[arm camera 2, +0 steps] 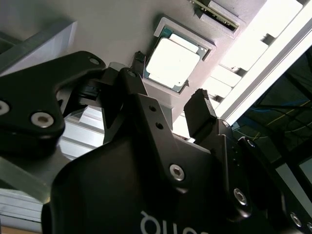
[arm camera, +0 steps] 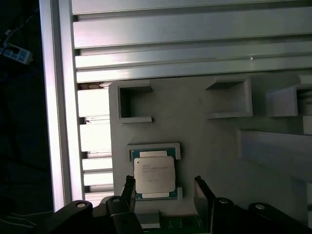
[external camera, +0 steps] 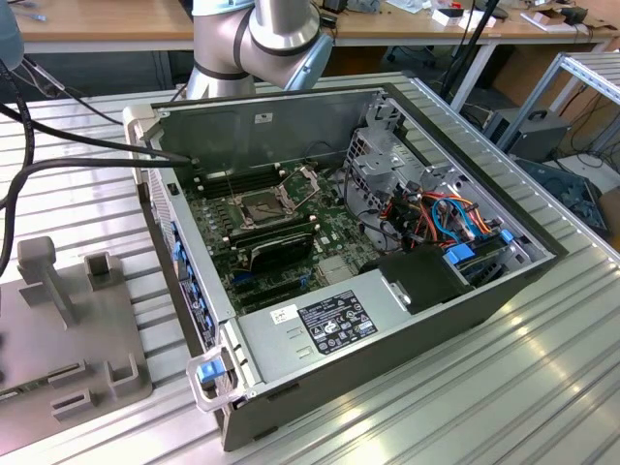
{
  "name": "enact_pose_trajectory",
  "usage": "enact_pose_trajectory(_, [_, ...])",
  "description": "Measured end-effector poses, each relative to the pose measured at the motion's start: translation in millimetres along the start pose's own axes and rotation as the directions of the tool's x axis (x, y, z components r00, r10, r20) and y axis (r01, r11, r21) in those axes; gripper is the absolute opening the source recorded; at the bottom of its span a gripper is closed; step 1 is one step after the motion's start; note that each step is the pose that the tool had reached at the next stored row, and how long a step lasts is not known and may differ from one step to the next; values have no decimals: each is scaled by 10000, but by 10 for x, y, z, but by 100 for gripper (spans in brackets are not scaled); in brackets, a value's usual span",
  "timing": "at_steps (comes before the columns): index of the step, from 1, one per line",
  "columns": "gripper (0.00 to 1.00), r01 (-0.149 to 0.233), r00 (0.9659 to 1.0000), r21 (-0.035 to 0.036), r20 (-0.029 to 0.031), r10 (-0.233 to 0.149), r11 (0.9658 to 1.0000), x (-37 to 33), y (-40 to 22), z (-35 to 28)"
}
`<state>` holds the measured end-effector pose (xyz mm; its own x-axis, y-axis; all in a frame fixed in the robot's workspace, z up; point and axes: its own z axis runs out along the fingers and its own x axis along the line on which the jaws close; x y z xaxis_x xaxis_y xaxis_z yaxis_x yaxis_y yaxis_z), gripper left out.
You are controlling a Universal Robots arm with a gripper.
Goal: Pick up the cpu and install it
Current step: 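Pick up the cpu and move it towards the insertion slot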
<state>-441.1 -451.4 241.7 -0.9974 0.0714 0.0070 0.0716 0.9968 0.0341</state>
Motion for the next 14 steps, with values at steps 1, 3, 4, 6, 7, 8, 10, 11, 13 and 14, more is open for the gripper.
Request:
enact_pose_trajectory(1, [60,0,10000,0,0,0,10000,0,0,0])
enact_pose_trajectory(3, [60,0,10000,0,0,0,10000,0,0,0])
enact_pose_trajectory(4, [60,0,10000,0,0,0,10000,0,0,0])
enact_pose_trajectory(6, [60,0,10000,0,1,0,10000,0,0,1])
enact_pose_trajectory(7, [60,0,10000,0,0,0,10000,0,0,1])
enact_pose_trajectory(8, [60,0,10000,0,1,0,10000,0,0,2])
enact_pose_trajectory(10, [60,0,10000,9,2,0,10000,-1,-1,29])
enact_pose_trajectory(11, [60,0,10000,15,2,0,10000,-1,-2,57])
enact_pose_trajectory(13, [60,0,10000,19,4,0,10000,2,-3,91])
enact_pose_trajectory(14, [60,-1,10000,23,2,1,10000,5,-4,109])
